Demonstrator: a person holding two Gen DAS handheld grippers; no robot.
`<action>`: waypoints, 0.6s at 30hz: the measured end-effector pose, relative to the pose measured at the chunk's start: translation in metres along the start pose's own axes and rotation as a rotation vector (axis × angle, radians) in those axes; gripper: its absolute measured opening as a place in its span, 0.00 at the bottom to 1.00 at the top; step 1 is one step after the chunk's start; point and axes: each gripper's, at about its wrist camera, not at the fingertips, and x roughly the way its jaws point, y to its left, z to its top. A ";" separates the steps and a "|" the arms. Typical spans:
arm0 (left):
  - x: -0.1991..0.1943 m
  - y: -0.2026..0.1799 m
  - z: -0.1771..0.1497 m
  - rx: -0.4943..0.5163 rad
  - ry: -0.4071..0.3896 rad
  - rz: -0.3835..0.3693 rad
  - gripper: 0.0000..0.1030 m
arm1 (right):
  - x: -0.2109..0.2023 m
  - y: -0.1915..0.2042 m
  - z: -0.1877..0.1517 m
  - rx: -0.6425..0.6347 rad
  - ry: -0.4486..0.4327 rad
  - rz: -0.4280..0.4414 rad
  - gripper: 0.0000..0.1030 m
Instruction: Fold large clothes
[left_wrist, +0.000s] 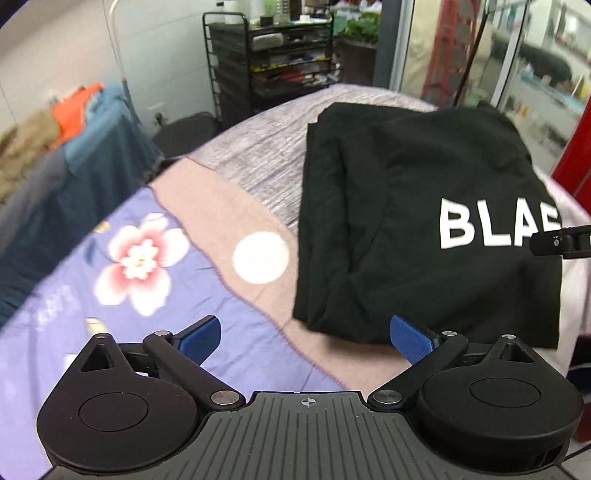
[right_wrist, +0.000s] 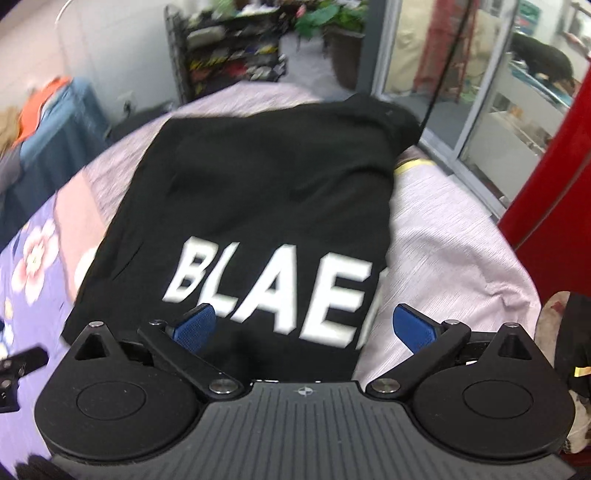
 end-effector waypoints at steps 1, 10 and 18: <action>-0.006 -0.004 0.001 0.018 0.018 0.011 1.00 | -0.003 0.005 -0.003 -0.005 0.008 0.007 0.99; -0.049 -0.023 -0.002 0.085 0.059 0.057 1.00 | -0.032 0.027 -0.011 -0.023 0.005 -0.014 0.99; -0.061 -0.027 -0.004 0.087 0.083 0.039 1.00 | -0.050 0.039 -0.020 -0.103 0.010 -0.068 1.00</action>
